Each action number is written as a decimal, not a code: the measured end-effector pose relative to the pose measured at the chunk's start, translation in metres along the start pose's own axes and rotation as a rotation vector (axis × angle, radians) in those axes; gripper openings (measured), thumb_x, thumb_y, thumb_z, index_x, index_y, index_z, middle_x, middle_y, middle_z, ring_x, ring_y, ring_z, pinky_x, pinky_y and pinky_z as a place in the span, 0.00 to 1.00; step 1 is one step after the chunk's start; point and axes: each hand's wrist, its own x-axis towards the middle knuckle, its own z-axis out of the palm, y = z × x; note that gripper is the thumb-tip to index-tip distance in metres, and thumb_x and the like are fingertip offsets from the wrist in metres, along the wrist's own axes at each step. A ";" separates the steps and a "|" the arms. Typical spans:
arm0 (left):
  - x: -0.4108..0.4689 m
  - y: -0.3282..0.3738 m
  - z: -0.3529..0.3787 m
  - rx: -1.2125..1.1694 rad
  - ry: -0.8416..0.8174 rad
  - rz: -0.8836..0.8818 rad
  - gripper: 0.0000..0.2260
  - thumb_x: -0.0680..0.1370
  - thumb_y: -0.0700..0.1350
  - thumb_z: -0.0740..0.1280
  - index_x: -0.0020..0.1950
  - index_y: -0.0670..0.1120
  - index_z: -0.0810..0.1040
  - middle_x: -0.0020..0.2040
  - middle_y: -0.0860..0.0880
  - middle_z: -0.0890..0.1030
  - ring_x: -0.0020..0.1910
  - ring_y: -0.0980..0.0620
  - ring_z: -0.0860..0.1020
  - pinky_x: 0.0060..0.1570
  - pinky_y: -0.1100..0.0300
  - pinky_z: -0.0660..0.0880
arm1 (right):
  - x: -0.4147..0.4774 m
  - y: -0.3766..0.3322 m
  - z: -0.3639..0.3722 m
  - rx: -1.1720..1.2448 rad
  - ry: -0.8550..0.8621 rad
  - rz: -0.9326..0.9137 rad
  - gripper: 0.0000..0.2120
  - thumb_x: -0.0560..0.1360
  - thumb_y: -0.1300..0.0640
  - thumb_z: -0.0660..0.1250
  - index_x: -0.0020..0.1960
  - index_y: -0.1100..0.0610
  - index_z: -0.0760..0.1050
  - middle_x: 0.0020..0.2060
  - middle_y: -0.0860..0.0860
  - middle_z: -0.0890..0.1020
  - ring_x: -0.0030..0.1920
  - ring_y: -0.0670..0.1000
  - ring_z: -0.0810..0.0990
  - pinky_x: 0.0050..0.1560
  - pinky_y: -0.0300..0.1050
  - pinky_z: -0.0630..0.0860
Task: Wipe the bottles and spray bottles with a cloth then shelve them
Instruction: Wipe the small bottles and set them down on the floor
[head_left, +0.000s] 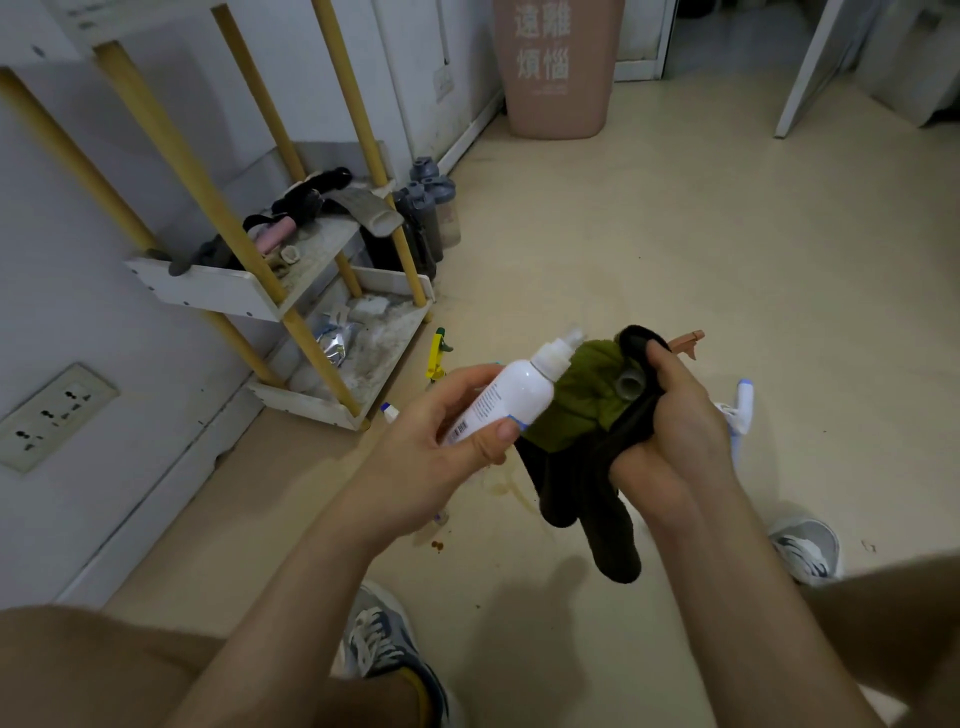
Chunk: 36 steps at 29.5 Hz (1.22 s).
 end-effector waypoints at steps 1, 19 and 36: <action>-0.001 -0.004 0.002 -0.022 -0.011 -0.015 0.23 0.71 0.55 0.72 0.65 0.56 0.75 0.57 0.49 0.81 0.51 0.45 0.82 0.52 0.48 0.81 | -0.002 -0.001 0.003 -0.015 -0.026 -0.005 0.12 0.79 0.53 0.64 0.46 0.60 0.79 0.47 0.57 0.83 0.49 0.58 0.82 0.56 0.57 0.79; -0.002 -0.004 0.005 0.320 0.145 0.037 0.17 0.69 0.63 0.63 0.58 0.66 0.72 0.47 0.55 0.79 0.39 0.51 0.79 0.40 0.49 0.79 | -0.003 -0.005 -0.008 -0.681 -0.111 -0.334 0.14 0.81 0.55 0.62 0.59 0.62 0.80 0.50 0.62 0.84 0.50 0.62 0.84 0.52 0.57 0.81; -0.003 0.003 0.024 0.370 0.049 0.138 0.27 0.80 0.57 0.62 0.74 0.73 0.52 0.65 0.56 0.77 0.54 0.58 0.79 0.57 0.51 0.77 | -0.012 0.006 0.001 -1.094 -0.247 -0.362 0.13 0.81 0.45 0.58 0.56 0.46 0.80 0.51 0.44 0.84 0.54 0.44 0.82 0.58 0.47 0.78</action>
